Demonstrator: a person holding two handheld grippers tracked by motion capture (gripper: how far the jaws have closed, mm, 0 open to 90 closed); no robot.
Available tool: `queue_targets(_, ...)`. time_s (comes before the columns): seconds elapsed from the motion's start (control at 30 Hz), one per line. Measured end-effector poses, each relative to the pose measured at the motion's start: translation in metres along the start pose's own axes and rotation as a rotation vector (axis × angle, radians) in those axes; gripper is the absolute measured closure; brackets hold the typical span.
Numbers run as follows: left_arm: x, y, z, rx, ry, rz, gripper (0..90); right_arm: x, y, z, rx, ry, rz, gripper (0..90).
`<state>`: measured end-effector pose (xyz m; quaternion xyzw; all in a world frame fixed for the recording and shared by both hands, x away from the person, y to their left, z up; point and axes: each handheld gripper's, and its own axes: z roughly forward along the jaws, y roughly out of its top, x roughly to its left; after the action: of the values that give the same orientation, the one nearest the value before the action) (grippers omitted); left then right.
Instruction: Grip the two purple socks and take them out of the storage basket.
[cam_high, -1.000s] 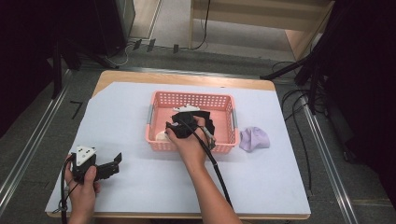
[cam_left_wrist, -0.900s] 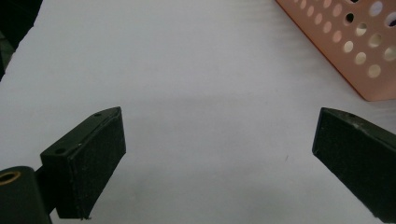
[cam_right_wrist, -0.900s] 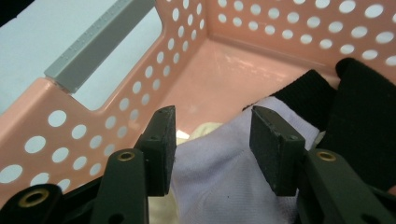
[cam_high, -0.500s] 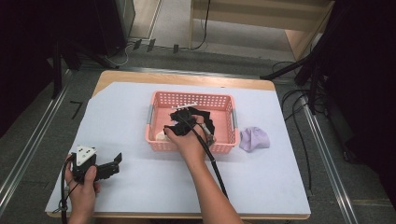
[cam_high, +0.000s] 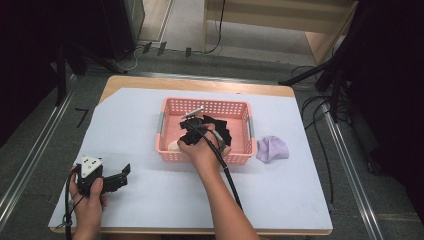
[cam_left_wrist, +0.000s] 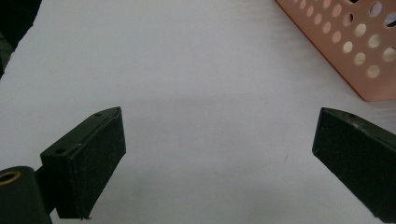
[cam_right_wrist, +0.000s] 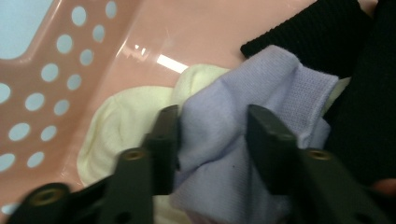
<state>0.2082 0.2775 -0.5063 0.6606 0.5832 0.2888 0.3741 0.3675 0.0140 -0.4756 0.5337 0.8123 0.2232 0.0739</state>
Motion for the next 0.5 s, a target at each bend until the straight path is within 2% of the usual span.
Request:
queue_targets(0.07, 0.0, 0.0, 0.0, 0.001, 0.0, 0.0, 3.2, -0.001, -0.002, -0.001, -0.013, -0.003, 0.009, 73.4)
queue_targets(0.17, 0.0, 0.0, 0.0, 0.001, 0.001, -0.001, 3.2, -0.003, -0.005, -0.003, -0.064, 0.001, 0.006, 77.5)
queue_targets(0.27, 0.0, 0.0, 0.0, 0.003, -0.002, -0.003, 3.2, -0.003, -0.01, -0.007, -0.155, 0.011, -0.005, 78.0)
queue_targets(0.33, 0.0, 0.0, 0.0, 0.003, 0.0, -0.002, 3.2, -0.004, -0.012, -0.012, -0.214, 0.034, 0.0, 77.6)
queue_targets(0.4, 0.0, 0.0, 0.0, 0.001, 0.001, 0.001, 3.2, -0.006, -0.014, -0.017, -0.258, 0.071, 0.03, 76.6)
queue_targets(0.5, 0.0, 0.0, 0.0, 0.001, 0.002, 0.002, 3.2, -0.01, -0.016, -0.023, -0.297, 0.124, 0.045, 74.9)
